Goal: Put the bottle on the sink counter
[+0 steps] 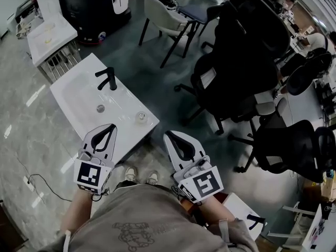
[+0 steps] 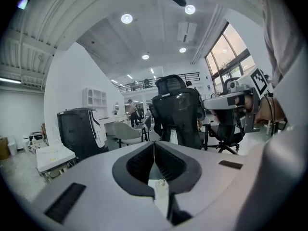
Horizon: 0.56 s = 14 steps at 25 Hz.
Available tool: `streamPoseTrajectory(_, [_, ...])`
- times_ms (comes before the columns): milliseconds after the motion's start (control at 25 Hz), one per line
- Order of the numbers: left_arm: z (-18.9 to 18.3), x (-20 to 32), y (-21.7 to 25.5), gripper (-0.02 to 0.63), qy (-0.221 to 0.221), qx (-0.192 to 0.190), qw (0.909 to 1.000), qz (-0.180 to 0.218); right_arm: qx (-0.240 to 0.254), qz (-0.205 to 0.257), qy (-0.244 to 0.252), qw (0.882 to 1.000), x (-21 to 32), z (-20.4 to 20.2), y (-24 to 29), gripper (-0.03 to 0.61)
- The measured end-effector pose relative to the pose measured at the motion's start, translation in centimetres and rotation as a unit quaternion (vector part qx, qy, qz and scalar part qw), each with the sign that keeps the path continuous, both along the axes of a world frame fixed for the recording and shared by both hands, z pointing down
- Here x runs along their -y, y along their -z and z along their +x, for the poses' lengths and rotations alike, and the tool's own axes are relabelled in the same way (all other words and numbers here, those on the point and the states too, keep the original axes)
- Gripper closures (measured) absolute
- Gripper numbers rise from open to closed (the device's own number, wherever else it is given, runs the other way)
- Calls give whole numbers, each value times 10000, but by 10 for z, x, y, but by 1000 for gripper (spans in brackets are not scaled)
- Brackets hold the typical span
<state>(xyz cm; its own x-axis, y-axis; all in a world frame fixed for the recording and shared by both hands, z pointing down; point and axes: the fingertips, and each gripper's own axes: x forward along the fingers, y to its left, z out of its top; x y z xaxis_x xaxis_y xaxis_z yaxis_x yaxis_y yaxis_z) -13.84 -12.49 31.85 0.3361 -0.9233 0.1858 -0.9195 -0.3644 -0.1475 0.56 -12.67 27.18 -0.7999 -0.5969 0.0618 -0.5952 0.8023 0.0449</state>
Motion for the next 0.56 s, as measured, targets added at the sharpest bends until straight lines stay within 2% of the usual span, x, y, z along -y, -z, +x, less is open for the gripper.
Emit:
streamPoseTrajectory(320, [-1, -9, 3, 592, 18, -5, 10000, 32, 88, -32, -33, 10000, -2, -1, 0, 546])
streamPoseTrajectory(560, [-13, -16, 2, 592, 147, 104, 9998, -2, -83, 123, -49, 9999, -8, -8, -2, 546])
